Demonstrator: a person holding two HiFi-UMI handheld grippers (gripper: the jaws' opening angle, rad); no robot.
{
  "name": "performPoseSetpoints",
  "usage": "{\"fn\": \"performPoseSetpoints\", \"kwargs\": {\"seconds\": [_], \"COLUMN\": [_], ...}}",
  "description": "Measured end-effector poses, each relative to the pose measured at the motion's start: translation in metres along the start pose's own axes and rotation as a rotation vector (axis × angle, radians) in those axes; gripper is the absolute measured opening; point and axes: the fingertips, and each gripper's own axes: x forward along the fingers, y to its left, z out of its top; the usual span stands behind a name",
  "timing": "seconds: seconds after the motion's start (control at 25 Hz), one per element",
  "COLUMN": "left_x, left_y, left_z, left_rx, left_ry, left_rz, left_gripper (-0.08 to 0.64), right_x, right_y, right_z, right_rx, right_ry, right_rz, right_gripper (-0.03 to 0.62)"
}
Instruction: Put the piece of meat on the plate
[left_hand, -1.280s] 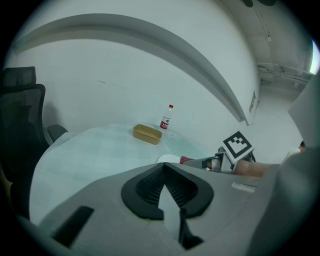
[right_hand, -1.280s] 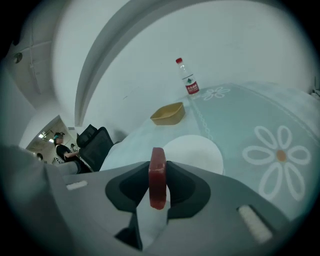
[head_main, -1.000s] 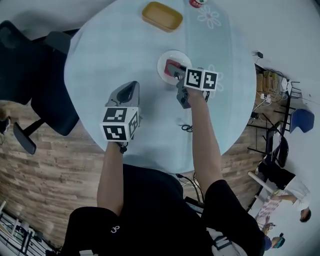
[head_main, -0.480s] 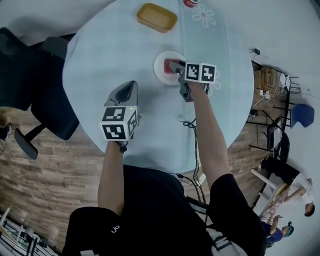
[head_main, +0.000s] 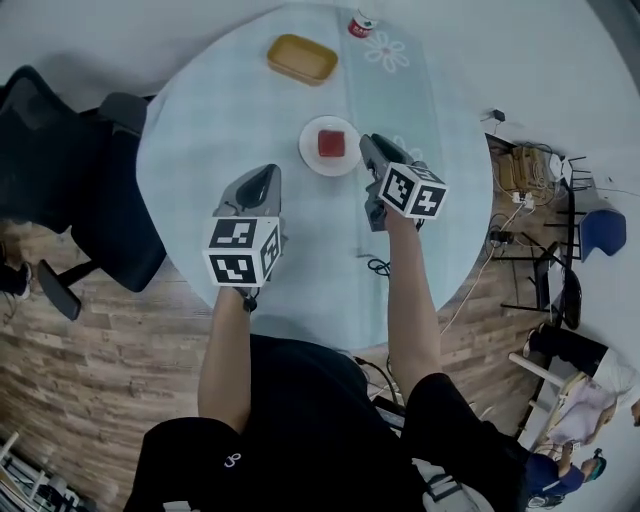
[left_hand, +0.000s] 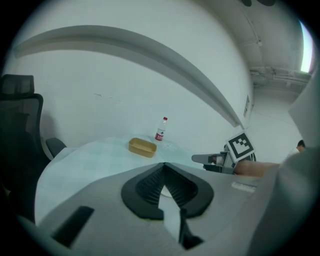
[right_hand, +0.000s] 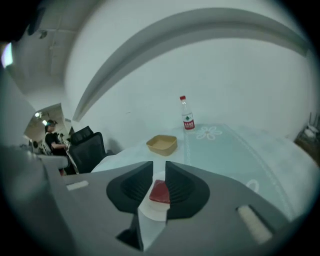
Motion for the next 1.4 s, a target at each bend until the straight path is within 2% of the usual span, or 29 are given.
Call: {"fn": "performPoseSetpoints", "kwargs": {"seconds": [0.12, 0.2, 0.36, 0.52, 0.72, 1.04, 1.4], "left_x": [-0.016, -0.028, -0.053, -0.080, -0.100, -0.110, -0.110], "left_y": [-0.024, -0.039, -0.073, -0.103, -0.123, -0.131, -0.129], "left_z": [0.019, 0.035, 0.073, 0.099, 0.090, 0.087, 0.088], "left_rx": [0.054, 0.099, 0.131, 0.200, 0.245, 0.295, 0.292], "left_ry": [-0.073, -0.129, -0.237, -0.313, -0.324, -0.325, -0.322], "left_rz": [0.009, 0.022, -0.008, 0.002, 0.019, 0.039, 0.044], "left_gripper": [-0.006, -0.006, -0.006, -0.006, -0.006, -0.006, -0.006], "right_x": [-0.045, -0.077, -0.141, -0.191, -0.224, -0.236, -0.238], "right_y": [0.026, 0.046, 0.081, 0.098, 0.106, 0.106, 0.108], "right_z": [0.022, 0.041, 0.067, 0.075, 0.066, 0.064, 0.062], "right_rx": [-0.153, -0.193, -0.211, -0.152, -0.151, -0.163, -0.188], "right_ry": [-0.078, -0.169, -0.336, -0.429, -0.438, -0.493, -0.490], "right_rz": [0.006, 0.020, 0.043, 0.045, 0.005, -0.069, -0.069], "right_gripper": [0.020, 0.005, 0.005, 0.005, 0.008, 0.006, 0.006]}}
